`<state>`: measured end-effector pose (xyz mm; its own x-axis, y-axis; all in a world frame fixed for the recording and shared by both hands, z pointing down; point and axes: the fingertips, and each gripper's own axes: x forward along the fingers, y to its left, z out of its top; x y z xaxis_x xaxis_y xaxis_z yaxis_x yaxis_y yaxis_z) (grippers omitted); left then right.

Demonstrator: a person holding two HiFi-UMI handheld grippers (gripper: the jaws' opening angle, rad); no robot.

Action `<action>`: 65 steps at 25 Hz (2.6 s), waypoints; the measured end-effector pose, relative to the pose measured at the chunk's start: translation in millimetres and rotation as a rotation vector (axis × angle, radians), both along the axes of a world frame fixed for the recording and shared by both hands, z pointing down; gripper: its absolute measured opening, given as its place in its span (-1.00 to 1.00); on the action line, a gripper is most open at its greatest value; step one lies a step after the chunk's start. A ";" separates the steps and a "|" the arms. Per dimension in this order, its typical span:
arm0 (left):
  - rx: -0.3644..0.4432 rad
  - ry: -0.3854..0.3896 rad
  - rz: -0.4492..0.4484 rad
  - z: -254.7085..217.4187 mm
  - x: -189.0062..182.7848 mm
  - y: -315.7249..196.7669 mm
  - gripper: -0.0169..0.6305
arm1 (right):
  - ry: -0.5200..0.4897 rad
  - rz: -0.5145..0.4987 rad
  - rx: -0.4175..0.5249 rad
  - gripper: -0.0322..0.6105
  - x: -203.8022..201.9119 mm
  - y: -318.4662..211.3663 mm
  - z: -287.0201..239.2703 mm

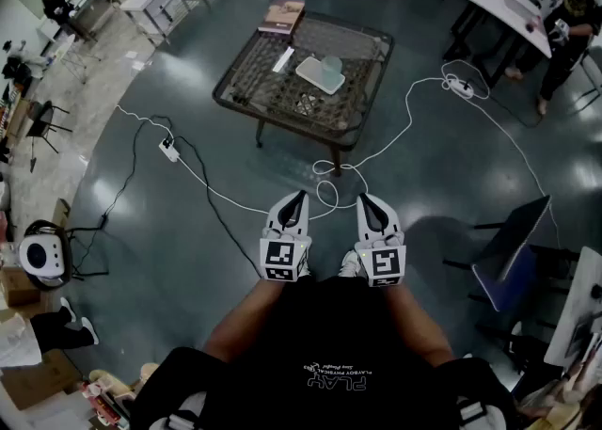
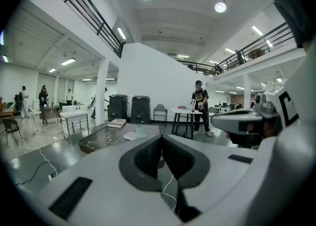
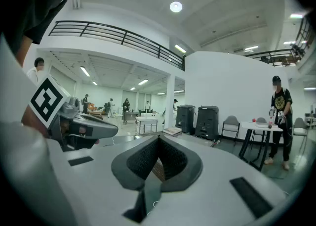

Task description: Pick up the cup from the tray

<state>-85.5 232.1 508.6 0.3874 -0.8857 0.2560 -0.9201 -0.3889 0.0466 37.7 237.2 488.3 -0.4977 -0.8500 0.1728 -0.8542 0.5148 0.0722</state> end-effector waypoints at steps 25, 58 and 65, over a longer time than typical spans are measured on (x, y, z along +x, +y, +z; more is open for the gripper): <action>0.027 -0.035 0.002 -7.2 5.9 -9.4 -0.92 | -0.055 -0.020 0.004 -0.87 5.4 -16.3 -5.2; 0.020 -0.048 0.051 1.1 26.7 -141.0 -0.92 | -0.052 -0.065 -0.056 -0.87 4.7 -143.1 19.9; -0.010 -0.024 0.094 12.1 3.6 -185.9 -0.92 | -0.047 -0.007 -0.062 -0.87 -17.9 -184.1 17.7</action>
<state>-81.8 46.2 520.8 0.4623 -0.8430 0.2752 -0.8805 -0.4732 0.0297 19.8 53.1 506.0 -0.5124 -0.8349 0.2012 -0.8522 0.5231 0.0003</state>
